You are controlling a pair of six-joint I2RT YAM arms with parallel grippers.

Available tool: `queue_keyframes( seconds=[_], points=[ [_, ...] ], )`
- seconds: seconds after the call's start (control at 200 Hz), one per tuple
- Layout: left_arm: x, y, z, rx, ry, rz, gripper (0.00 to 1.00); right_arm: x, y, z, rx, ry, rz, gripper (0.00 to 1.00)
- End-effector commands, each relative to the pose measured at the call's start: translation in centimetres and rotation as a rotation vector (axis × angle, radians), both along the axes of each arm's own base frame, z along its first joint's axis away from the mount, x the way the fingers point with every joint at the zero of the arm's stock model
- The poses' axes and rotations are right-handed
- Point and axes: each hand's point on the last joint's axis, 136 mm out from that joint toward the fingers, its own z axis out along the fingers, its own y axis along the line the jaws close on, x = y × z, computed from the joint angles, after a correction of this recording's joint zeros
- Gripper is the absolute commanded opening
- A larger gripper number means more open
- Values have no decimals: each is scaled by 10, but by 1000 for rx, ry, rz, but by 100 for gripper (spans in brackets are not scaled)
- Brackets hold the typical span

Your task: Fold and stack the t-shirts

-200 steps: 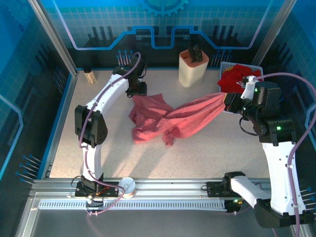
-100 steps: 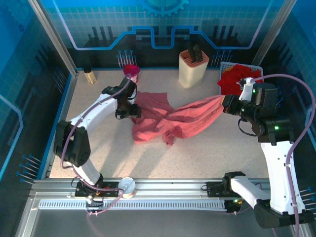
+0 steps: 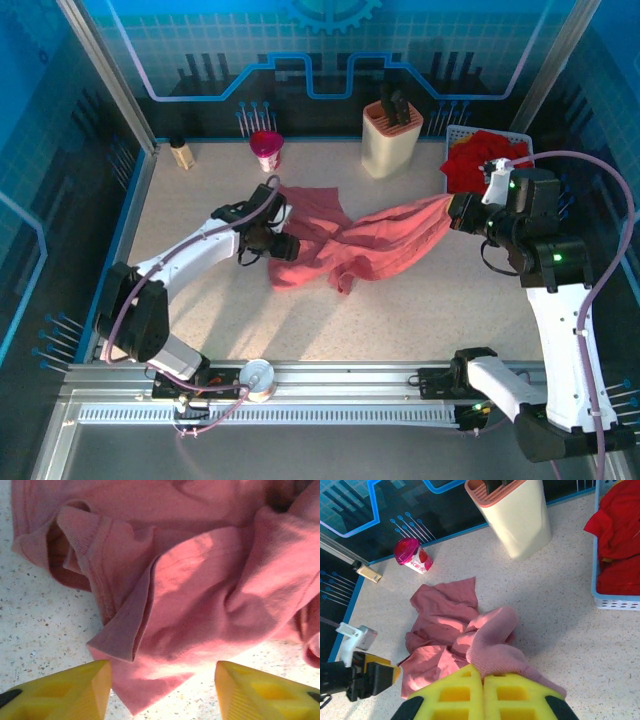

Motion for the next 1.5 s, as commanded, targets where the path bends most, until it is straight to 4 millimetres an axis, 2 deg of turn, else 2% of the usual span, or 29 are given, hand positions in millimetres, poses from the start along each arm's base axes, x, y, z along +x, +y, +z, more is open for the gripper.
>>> queue_keyframes(
  seconds=[0.0,0.135,0.26,0.4,0.47,0.655,0.74,0.836,0.936,1.091,1.296,1.416,1.496],
  points=[
    [7,5,-14,89,-3,-17,55,1,-2,4,19,-13,-10,0],
    [9,12,-24,159,-2,-4,54,0,-3,3,15,-11,-11,0],
    [16,22,-22,212,-46,29,54,1,-3,2,14,-7,-8,0],
    [21,22,-23,222,-64,29,54,2,-2,1,19,-5,-3,0],
    [22,24,-28,238,-60,29,50,2,-2,1,18,-5,-2,0],
    [23,20,-37,235,-53,22,31,1,-3,1,14,-5,-6,0],
    [23,20,-35,240,-60,25,19,0,-5,2,10,-6,-13,0],
    [25,25,-27,256,-80,43,0,0,-7,-1,10,6,-22,0],
    [29,37,-2,293,-142,105,0,0,-12,-7,1,27,-45,0],
    [27,56,60,315,-274,151,0,1,-20,-11,16,59,-74,0],
    [19,95,155,226,-420,251,0,12,-15,4,100,19,-67,0],
    [20,129,217,169,-580,347,0,26,-3,24,215,-14,-37,0],
    [23,153,254,153,-661,413,0,38,-2,35,244,-27,-40,0]
  ],
)
